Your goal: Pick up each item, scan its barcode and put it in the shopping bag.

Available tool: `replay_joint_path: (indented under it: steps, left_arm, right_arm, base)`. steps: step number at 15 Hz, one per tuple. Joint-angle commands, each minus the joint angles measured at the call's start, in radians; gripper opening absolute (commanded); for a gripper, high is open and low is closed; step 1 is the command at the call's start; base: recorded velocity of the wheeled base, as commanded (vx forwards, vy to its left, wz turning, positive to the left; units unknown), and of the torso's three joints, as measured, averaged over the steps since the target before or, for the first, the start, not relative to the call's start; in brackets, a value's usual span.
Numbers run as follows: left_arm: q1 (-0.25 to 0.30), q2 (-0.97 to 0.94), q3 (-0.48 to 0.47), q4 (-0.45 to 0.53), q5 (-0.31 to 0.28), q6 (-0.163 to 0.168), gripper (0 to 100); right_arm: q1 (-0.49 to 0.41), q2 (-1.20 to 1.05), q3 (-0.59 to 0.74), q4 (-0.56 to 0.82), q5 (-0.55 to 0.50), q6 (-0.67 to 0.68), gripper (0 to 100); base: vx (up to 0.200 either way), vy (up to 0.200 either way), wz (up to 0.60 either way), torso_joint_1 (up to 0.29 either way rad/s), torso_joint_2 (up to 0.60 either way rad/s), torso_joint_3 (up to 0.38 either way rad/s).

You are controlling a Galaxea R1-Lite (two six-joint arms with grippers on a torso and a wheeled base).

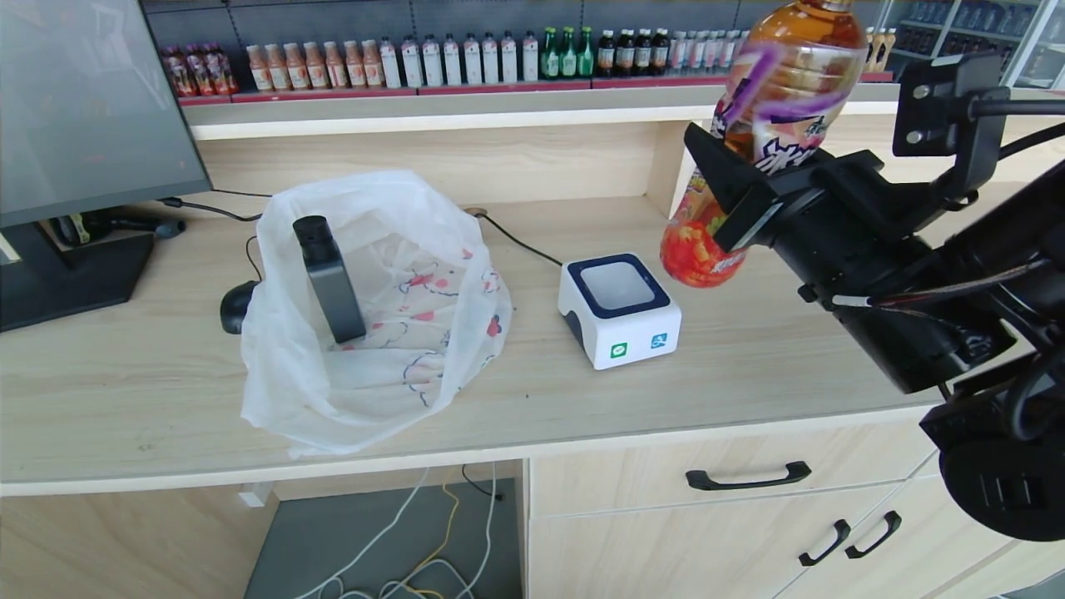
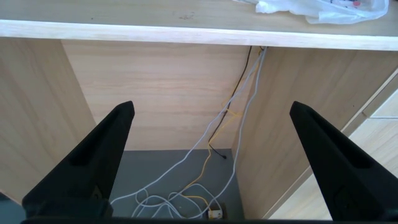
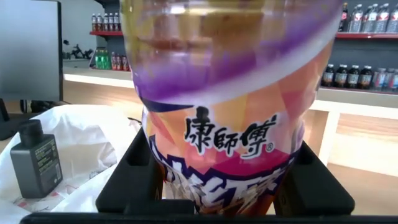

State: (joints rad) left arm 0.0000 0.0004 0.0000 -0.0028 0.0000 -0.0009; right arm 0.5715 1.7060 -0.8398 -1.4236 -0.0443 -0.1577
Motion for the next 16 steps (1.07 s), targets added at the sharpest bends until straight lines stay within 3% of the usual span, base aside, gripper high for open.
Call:
replay_joint_path:
  steps: [1, 16]
  left_arm:
    - [0.0, 0.0, 0.0, 0.0, 0.0, -0.001, 100]
    - [0.0, 0.0, 0.0, 0.0, 0.0, -0.002, 100]
  right_arm:
    - [-0.001, 0.006, -0.004, -0.001, 0.0, 0.0, 0]
    - [-0.001, 0.031, 0.015, -0.029, -0.005, 0.0, 0]
  base:
    - [0.0, 0.2, 0.0, -0.002, 0.0, 0.002]
    - [0.0, 0.2, 0.0, 0.004, 0.0, 0.002]
